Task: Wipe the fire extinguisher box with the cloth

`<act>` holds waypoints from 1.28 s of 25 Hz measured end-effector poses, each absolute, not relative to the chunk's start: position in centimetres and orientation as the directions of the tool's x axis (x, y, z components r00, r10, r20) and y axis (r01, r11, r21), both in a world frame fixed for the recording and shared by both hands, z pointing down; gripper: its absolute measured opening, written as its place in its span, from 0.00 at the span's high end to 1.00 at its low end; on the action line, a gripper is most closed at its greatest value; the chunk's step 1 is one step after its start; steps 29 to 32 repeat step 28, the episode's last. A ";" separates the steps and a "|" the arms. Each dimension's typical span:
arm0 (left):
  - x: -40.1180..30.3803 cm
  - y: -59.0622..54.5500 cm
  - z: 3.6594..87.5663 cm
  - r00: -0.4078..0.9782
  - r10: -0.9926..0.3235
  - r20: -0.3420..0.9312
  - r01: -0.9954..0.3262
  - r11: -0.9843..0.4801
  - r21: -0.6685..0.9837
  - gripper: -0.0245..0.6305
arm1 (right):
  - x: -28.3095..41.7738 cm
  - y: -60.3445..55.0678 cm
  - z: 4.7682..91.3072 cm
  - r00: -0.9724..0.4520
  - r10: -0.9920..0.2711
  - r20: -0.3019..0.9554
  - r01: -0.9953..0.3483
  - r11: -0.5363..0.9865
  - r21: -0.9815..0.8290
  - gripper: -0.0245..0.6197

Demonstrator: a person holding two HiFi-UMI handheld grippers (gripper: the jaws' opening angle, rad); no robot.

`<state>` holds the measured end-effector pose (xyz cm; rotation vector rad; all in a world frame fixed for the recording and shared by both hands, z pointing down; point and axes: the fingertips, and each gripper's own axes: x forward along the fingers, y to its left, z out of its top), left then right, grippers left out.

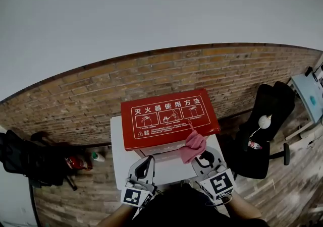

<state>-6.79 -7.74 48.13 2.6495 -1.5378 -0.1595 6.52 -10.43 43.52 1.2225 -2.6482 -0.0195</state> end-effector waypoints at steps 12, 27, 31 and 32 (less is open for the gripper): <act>-6.6 -7.7 47.9 0.482 -0.874 -0.056 -0.867 -0.485 0.111 0.94 | 3.9 -9.7 45.5 -0.690 -0.692 0.212 -0.697 0.715 0.061 0.83; -5.6 -8.3 47.5 0.503 -0.864 0.025 -0.859 -0.497 0.124 0.94 | 3.5 -10.5 46.1 -0.700 -0.675 0.233 -0.680 0.730 0.073 0.83; -5.5 -8.4 47.4 0.504 -0.863 0.030 -0.858 -0.496 0.129 0.94 | 3.5 -10.5 46.2 -0.700 -0.674 0.235 -0.679 0.730 0.073 0.83; -5.5 -8.4 47.4 0.504 -0.863 0.030 -0.858 -0.496 0.129 0.94 | 3.5 -10.5 46.2 -0.700 -0.674 0.235 -0.679 0.730 0.073 0.83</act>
